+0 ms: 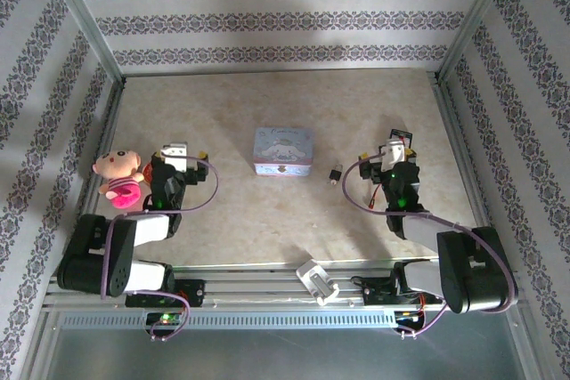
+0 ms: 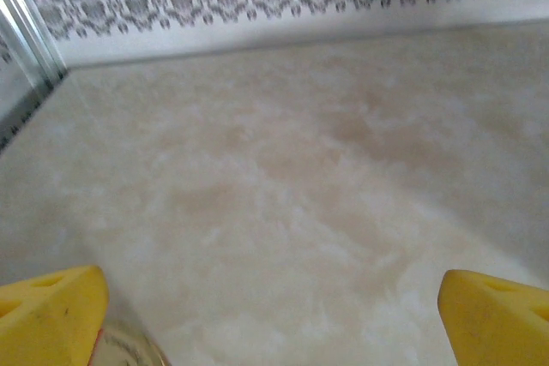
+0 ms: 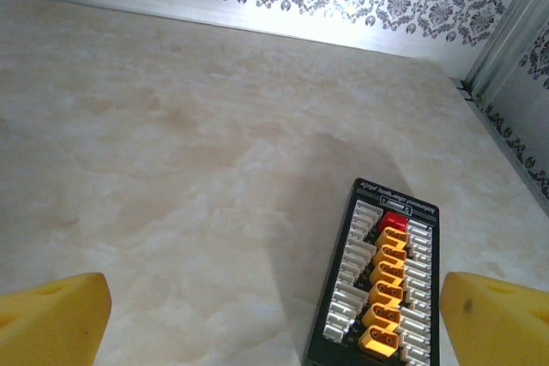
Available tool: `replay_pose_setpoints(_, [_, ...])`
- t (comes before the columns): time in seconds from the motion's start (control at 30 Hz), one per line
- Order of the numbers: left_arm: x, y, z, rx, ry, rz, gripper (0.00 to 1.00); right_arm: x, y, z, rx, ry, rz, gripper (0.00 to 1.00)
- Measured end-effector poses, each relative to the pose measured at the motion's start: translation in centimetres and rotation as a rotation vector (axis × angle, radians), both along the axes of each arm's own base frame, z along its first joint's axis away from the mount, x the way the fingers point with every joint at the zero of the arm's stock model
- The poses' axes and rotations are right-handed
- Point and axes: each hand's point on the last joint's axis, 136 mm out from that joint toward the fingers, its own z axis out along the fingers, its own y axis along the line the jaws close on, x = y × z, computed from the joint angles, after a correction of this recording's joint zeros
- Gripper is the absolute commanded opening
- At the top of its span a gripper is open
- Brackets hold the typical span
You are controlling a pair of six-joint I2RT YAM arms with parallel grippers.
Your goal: Unlock a padlock with a key
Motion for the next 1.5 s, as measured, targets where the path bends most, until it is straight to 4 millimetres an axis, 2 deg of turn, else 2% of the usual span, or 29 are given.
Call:
replay_pose_setpoints(0.1, [-0.1,0.0,-2.3,-0.006,0.049,-0.018,0.99,-0.6,0.1,-0.1,0.007,-0.012,0.014,0.98])
replay_pose_setpoints(0.27, [0.9,-0.6,-4.4,-0.036,0.088,-0.083,0.99,-1.3,0.6,0.3,0.021,-0.033,0.043,0.98])
replay_pose_setpoints(0.33, [1.7,-0.7,-4.0,-0.054,0.084,-0.108,0.99,-1.4,0.6,0.6,0.025,-0.046,0.047,0.98])
replay_pose_setpoints(0.43, [3.5,-0.1,-2.2,-0.071,0.046,-0.113,0.99,-1.4,0.8,0.8,0.043,-0.056,0.052,0.98])
replay_pose_setpoints(0.57, [4.0,0.2,-1.6,-0.086,0.036,-0.104,0.99,-1.1,1.2,0.8,0.065,-0.064,0.072,0.98])
replay_pose_setpoints(0.9, [3.8,0.0,-2.2,-0.093,0.06,-0.108,0.99,1.2,1.2,-3.0,0.071,0.004,0.075,0.98])
replay_pose_setpoints(1.0, [3.8,-0.1,-2.2,-0.095,0.06,-0.114,0.99,1.3,0.5,-4.2,0.098,0.032,0.058,0.98])
replay_pose_setpoints(1.13, [3.8,-0.2,-2.2,-0.097,0.06,-0.122,0.99,2.4,-2.0,-3.0,0.162,0.0,-0.029,0.98])
replay_pose_setpoints(1.2, [3.8,-0.2,-2.2,-0.097,0.06,-0.123,0.99,3.3,-2.5,-2.4,0.173,-0.001,-0.055,0.98])
replay_pose_setpoints(1.3, [3.8,-0.3,-2.2,-0.098,0.06,-0.126,0.99,3.9,-2.5,-1.6,0.186,-0.019,-0.06,0.98])
replay_pose_setpoints(1.5, [3.8,-0.1,-2.2,-0.097,0.06,-0.117,0.99,3.8,-2.6,-2.2,0.187,0.007,-0.071,0.98])
